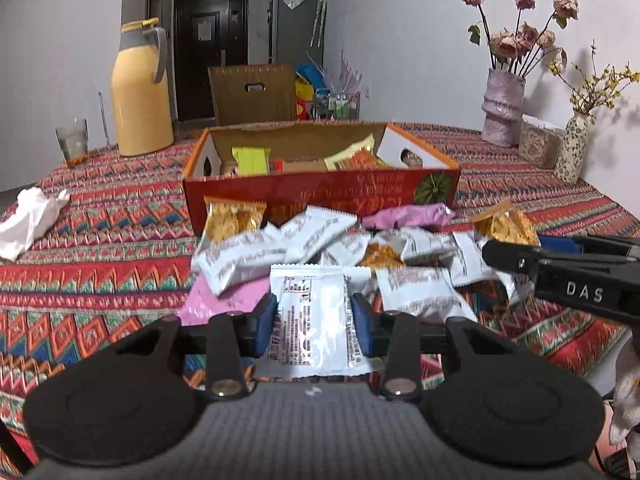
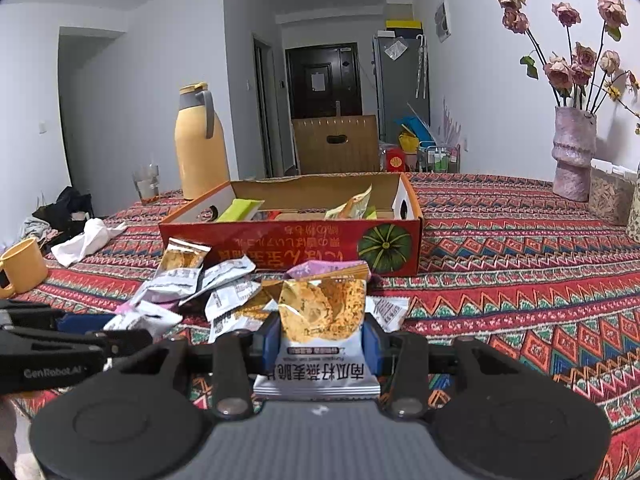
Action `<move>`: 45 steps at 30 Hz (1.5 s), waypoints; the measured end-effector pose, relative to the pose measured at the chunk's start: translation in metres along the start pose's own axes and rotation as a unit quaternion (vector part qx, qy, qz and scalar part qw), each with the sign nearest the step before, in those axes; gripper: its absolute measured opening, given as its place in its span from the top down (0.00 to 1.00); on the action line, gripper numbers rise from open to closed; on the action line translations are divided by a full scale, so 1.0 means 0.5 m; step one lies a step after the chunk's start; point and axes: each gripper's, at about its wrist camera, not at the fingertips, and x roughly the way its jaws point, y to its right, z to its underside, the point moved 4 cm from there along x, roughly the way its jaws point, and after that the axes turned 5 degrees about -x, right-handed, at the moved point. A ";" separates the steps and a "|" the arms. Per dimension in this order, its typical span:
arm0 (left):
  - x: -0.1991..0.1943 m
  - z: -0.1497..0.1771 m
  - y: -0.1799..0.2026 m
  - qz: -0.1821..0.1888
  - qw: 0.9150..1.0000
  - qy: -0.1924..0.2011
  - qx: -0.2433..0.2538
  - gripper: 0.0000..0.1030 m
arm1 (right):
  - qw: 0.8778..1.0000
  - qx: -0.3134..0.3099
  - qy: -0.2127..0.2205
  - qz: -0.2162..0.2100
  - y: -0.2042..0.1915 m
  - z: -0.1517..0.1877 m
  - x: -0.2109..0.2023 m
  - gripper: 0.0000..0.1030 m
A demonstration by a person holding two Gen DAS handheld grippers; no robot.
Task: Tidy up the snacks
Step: 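Carry both white packets over the box, lower them in and open both grippers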
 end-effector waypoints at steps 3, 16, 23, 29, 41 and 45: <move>0.002 -0.023 0.000 -0.001 1.000 0.009 -0.002 0.60 | 1.000 -0.001 0.001 0.001 0.003 -0.011 0.009 0.60; 0.058 -0.149 -0.003 -0.011 0.999 0.050 -0.007 0.60 | 1.000 -0.010 0.016 0.005 0.026 -0.098 0.091 0.60; 0.111 -0.223 -0.004 -0.016 0.997 0.069 -0.011 0.60 | 0.999 -0.013 0.029 0.012 0.043 -0.155 0.154 0.60; 0.160 -0.282 0.003 -0.016 0.996 0.083 -0.012 0.60 | 0.999 -0.016 0.041 0.017 0.058 -0.204 0.211 0.60; 0.260 -0.331 -0.014 -0.024 0.995 0.087 -0.035 0.60 | 0.999 -0.006 0.041 0.033 0.083 -0.253 0.329 0.60; 0.290 -0.319 -0.031 -0.029 0.995 0.080 -0.043 0.60 | 0.998 0.003 0.044 0.041 0.097 -0.242 0.352 0.60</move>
